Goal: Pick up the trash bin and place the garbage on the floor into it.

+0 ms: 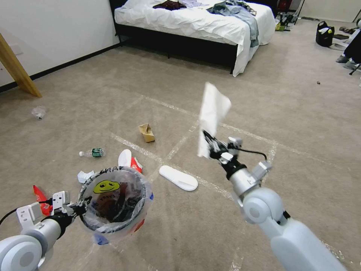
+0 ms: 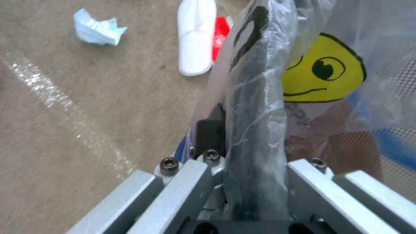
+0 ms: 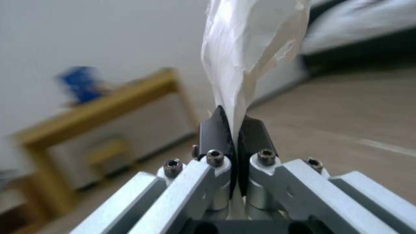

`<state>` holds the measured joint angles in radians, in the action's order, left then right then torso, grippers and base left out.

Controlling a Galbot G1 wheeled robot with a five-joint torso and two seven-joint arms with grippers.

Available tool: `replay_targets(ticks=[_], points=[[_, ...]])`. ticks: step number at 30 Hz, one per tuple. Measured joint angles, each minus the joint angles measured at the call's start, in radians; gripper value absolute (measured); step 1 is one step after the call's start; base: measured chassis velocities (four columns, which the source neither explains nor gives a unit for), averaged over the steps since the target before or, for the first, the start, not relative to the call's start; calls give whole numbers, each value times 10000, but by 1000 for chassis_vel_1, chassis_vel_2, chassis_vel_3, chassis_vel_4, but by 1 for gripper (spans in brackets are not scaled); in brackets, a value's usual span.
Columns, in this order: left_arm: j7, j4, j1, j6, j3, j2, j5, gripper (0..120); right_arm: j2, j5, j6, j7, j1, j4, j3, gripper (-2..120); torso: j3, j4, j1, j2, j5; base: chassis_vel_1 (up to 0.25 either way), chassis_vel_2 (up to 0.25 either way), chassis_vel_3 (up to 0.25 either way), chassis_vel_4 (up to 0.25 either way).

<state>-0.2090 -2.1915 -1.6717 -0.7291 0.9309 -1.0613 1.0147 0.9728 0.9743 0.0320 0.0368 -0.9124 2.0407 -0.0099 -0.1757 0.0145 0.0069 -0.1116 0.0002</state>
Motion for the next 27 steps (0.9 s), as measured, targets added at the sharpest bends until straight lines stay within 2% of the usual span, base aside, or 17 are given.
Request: replay_targets(ticks=[2,3,8,20,27], points=[[-121,33,127,-56,-106,163,29,1,-278,873,385,-517,1719,36,-1729,0,0,-7,0,1,-2,0,0,0,0],[-121,33,127,-56,-106,163,29,1,-278,873,385,-517,1719,36,-1729,0,0,-7,0,1,-2,0,0,0,0],[-223,220,346,-62,-303,308,116,1,-351,1223,604,-903,3129,-29,-3644,0,0,-2,0,1,-3,0,0,0,0],[-225,162,300,-75,-281,170,116,1,-72,972,593,-826,3805,-681,-5688,0,1,-3,0,1,-2,0,0,0,0],[-214,124,282,-75,-268,75,113,1,335,672,692,-812,3853,-1306,-6216,0,1,-2,0,1,-2,0,0,0,0]])
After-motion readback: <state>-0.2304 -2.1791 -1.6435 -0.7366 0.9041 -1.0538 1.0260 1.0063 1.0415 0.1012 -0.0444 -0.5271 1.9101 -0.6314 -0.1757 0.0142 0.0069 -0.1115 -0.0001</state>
